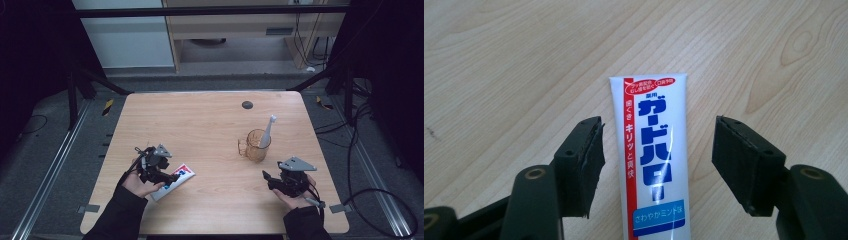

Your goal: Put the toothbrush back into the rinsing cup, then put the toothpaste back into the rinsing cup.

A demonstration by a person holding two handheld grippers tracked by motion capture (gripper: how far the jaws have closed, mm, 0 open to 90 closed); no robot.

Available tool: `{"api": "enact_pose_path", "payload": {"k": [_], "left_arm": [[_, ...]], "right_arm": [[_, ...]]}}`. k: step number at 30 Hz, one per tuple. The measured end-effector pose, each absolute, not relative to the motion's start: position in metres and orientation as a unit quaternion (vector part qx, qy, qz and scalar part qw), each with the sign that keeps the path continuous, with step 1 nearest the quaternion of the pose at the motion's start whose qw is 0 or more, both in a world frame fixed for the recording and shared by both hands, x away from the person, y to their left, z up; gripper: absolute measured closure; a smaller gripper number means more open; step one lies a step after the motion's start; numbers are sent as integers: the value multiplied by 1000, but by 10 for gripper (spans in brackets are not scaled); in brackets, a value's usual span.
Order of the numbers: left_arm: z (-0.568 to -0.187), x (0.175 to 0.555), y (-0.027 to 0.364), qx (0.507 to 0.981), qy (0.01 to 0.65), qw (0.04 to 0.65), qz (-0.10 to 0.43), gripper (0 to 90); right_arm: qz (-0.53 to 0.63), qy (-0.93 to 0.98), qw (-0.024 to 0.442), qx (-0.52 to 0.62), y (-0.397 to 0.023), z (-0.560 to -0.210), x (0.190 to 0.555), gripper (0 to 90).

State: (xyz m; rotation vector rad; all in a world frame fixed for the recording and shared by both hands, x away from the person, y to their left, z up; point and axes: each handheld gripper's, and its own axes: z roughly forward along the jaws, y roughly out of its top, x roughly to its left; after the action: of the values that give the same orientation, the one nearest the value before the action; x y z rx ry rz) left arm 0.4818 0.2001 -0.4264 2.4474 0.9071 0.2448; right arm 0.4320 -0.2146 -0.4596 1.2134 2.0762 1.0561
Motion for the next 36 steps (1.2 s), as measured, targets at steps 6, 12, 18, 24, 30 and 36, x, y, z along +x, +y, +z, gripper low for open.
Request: {"api": "enact_pose_path", "payload": {"k": [6,12,18,24,30,36], "left_arm": [[-432,486,195,910,332,234,77,363],[-438,491,190,919,326,211,69,356],[-441,495,184,924,323,195,62,354],[-444,500,180,928,321,181,51,354],[-449,504,177,932,318,168,44,368],[-453,508,176,934,320,155,40,381]], "right_arm": [[389,766,255,445,-215,-460,433,347],[386,769,251,444,-214,-461,434,346],[385,770,250,443,-216,-462,434,346],[384,771,248,443,-216,-464,433,347],[382,774,245,441,-216,-466,434,346],[381,775,244,441,-217,-467,435,346]]}}
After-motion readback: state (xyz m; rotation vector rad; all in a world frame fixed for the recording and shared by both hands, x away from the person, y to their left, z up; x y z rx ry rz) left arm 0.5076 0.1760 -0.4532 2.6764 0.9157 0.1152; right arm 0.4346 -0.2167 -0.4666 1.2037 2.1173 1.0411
